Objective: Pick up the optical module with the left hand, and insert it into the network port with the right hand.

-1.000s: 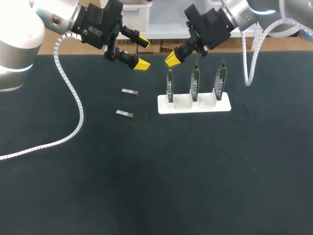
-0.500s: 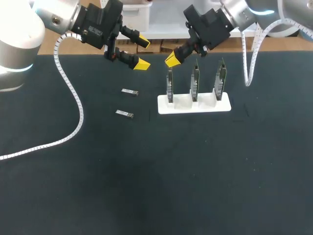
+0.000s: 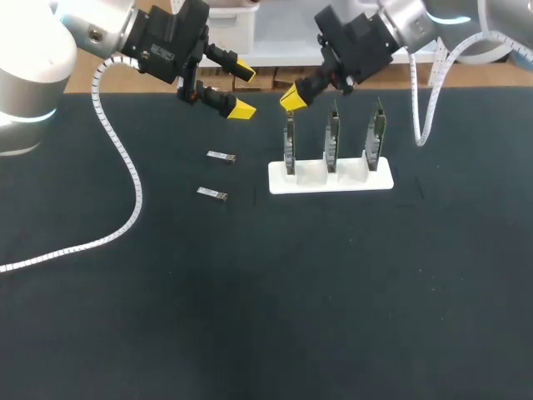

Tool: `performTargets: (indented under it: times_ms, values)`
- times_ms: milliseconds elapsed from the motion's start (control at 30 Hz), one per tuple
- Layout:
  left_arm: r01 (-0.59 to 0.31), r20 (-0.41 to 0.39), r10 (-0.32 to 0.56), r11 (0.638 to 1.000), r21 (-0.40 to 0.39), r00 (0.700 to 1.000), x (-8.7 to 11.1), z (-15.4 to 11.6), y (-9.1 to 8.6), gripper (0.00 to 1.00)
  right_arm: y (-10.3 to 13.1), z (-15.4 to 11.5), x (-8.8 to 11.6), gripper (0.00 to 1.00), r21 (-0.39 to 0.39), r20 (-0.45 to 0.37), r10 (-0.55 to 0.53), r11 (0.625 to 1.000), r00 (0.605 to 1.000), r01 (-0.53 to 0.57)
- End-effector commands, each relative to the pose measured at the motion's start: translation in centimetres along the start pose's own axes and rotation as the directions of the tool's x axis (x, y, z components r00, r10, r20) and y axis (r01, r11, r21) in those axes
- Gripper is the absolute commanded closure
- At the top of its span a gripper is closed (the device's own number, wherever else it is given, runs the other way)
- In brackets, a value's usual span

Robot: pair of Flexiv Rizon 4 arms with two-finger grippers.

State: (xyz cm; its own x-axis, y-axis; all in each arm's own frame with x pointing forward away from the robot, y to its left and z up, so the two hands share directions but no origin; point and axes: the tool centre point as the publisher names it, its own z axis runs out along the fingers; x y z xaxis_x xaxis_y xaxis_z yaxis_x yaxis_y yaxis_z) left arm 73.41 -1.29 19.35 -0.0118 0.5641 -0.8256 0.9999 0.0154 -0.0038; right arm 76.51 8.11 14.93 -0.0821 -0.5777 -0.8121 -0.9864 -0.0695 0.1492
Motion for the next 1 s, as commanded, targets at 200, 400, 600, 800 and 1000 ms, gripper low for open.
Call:
performTargets:
  times_ms: [200, 400, 600, 800, 1000]
  values:
    - [0.003, -0.006, -0.003, 1.000, 0.001, 1.000, -0.1, 0.0, 0.0, 0.00, 0.4, -1.6, -1.2, 1.00, 0.022, 0.017, -0.039, 0.999, 0.999, 0.039]
    - [0.003, -0.006, -0.003, 1.000, 0.001, 1.000, -0.1, 0.0, 0.0, 0.00, 0.9, -3.0, -1.2, 1.00, 0.023, 0.000, -0.073, 0.997, 0.997, 0.073]
    - [0.003, -0.006, -0.003, 1.000, 0.001, 1.000, -0.1, 0.0, 0.0, 0.00, 1.0, -5.3, -0.4, 1.00, 0.044, -0.018, -0.074, 0.996, 0.997, 0.074]
    - [0.003, -0.006, -0.003, 1.000, 0.001, 1.000, -0.1, 0.0, 0.0, 0.00, 1.0, -7.2, 0.2, 0.72, 0.070, -0.023, -0.059, 0.996, 0.998, 0.061]
    - [0.003, -0.006, -0.003, 1.000, 0.001, 1.000, -0.1, 0.0, 0.0, 0.00, 1.3, -8.5, 0.5, 0.00, 0.086, -0.037, -0.062, 0.994, 0.997, 0.065]
